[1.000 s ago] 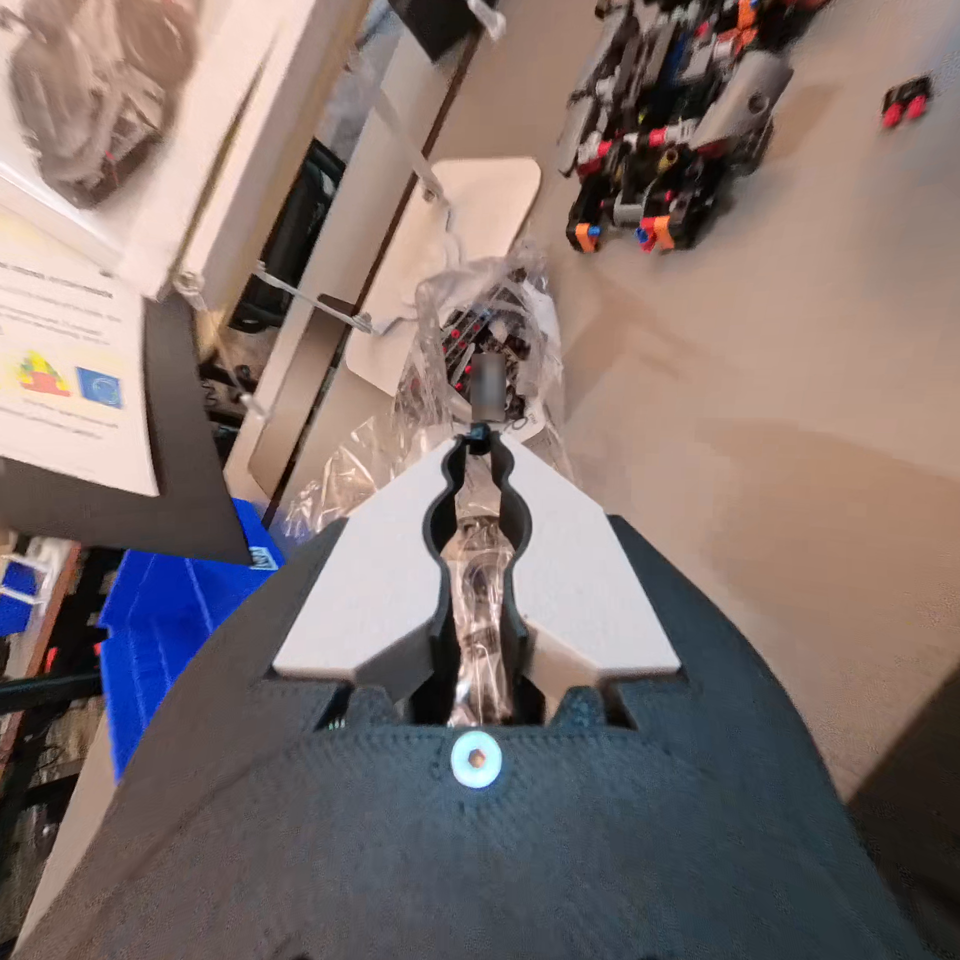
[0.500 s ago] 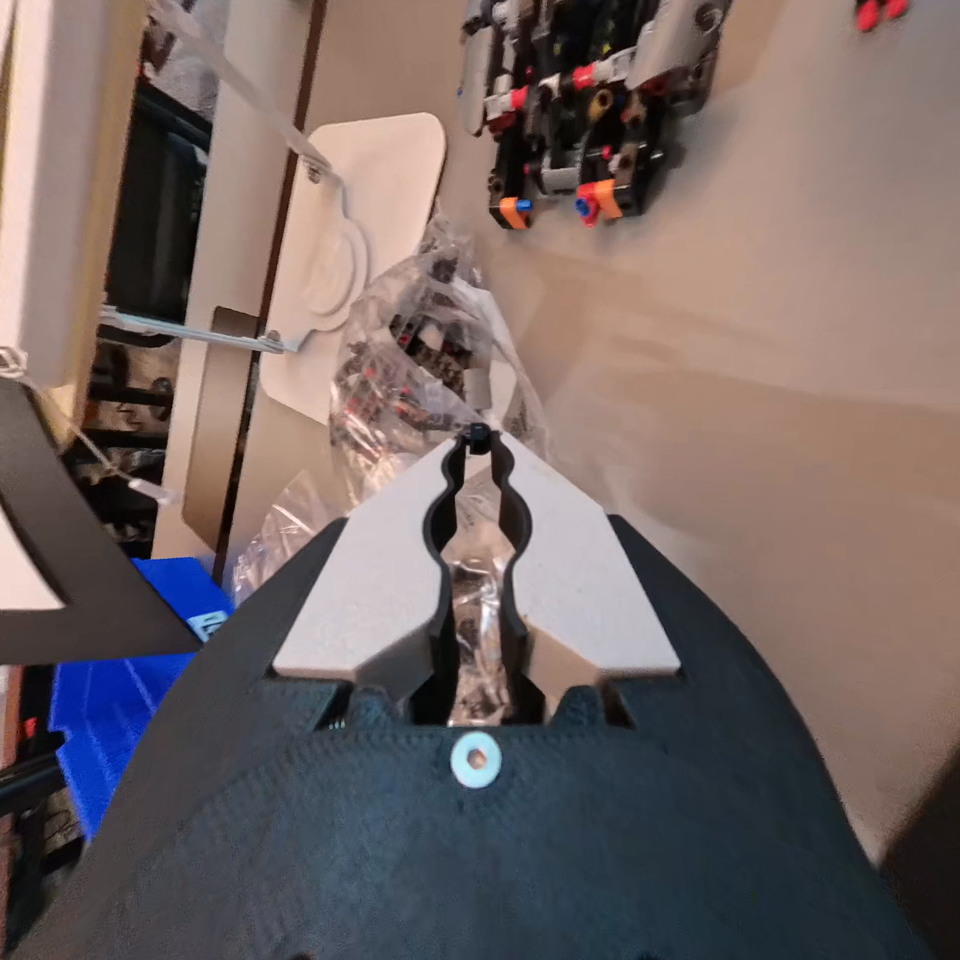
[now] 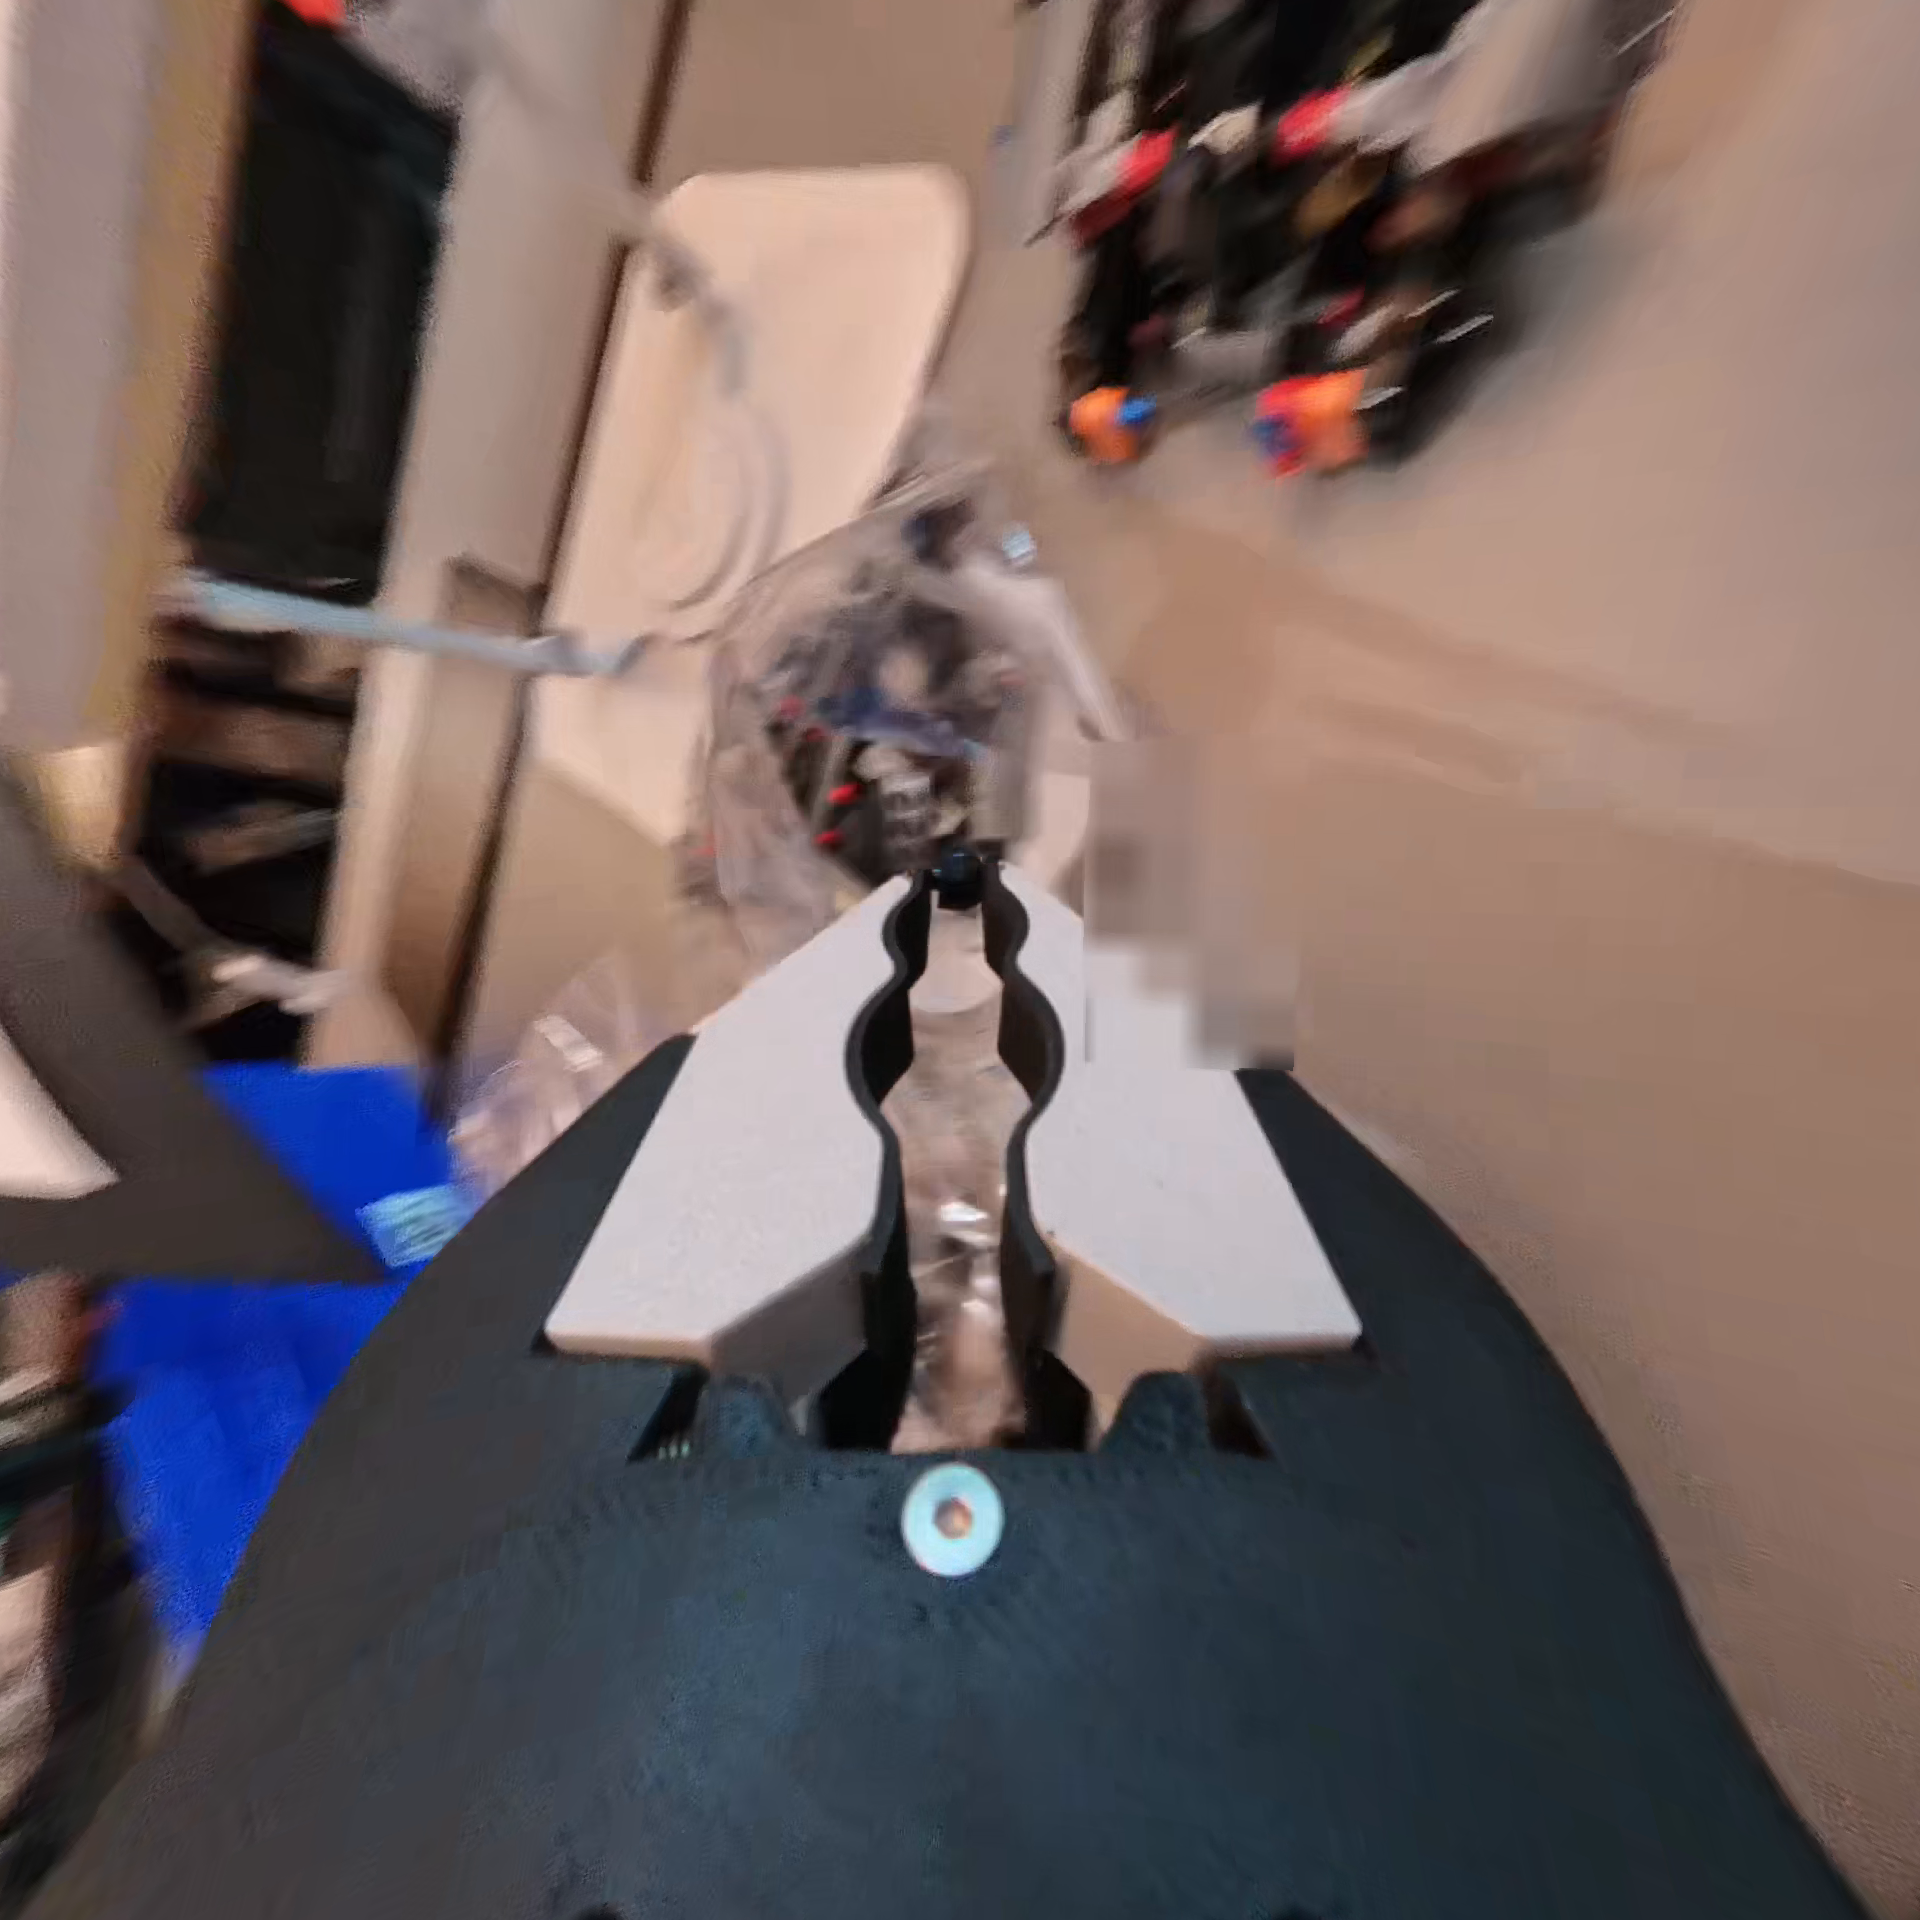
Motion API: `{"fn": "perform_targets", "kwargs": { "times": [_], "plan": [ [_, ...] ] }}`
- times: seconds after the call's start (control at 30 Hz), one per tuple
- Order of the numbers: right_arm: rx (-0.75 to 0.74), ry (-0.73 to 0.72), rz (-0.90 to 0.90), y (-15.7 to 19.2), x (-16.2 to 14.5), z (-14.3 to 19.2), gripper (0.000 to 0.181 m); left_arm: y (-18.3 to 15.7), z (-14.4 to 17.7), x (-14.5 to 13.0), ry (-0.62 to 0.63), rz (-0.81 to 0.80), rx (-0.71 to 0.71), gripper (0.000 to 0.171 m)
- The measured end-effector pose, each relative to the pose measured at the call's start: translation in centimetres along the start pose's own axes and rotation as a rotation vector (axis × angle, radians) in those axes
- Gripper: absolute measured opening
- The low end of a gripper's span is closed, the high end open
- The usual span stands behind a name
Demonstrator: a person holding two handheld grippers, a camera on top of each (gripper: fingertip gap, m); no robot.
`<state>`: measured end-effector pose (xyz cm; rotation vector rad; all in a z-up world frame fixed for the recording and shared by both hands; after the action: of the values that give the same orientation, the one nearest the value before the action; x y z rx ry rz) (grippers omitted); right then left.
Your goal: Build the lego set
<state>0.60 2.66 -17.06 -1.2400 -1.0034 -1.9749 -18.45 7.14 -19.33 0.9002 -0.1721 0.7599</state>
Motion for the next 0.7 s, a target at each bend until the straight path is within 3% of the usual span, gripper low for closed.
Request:
{"fn": "perform_targets", "kwargs": {
  "times": [0.07,0.13,0.2,0.33,0.43,0.53,0.63,0.7],
  "plan": [
    [-0.008,-0.003,0.004,0.0,0.1,0.2,0.010,0.8,-0.3,-0.2,0.027,-0.050,0.096,0.014],
    [-0.020,-0.017,0.009,-0.1,0.4,0.6,0.010,0.6,-0.6,-0.3,0.038,-0.039,0.099,0.026],
    [-0.032,-0.034,0.011,-0.2,0.7,1.1,0.010,0.4,-0.5,-0.2,0.011,-0.004,0.076,0.028],
    [-0.072,-0.050,0.019,-0.6,1.0,2.1,0.010,1.0,1.0,-0.2,-0.028,0.039,0.048,0.028],
    [-0.138,-0.079,0.035,-1.2,1.6,3.6,0.010,2.7,2.8,0.2,-0.046,0.028,0.161,0.017],
    [-0.236,-0.137,0.008,-2.5,2.1,5.9,0.011,3.2,5.9,2.7,-0.158,0.050,0.207,0.015],
    [-0.324,-0.162,-0.024,-3.9,1.7,7.9,0.014,0.2,7.7,6.7,-0.288,-0.011,0.123,0.012],
    [-0.380,-0.142,-0.042,-4.8,1.1,8.7,0.014,-2.2,7.0,8.3,-0.273,-0.039,0.062,0.011]
  ]
}}
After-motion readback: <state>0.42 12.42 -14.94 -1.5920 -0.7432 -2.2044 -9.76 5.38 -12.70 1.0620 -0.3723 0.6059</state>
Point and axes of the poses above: each gripper's, where its closed fingertips meet, z back along the fingers, x out of its top, y = z × x across the jaws, the point moved 2 cm from there along z, back along the fingers, and after that the axes turned 6 degrees about x, right-handed, at the moved point
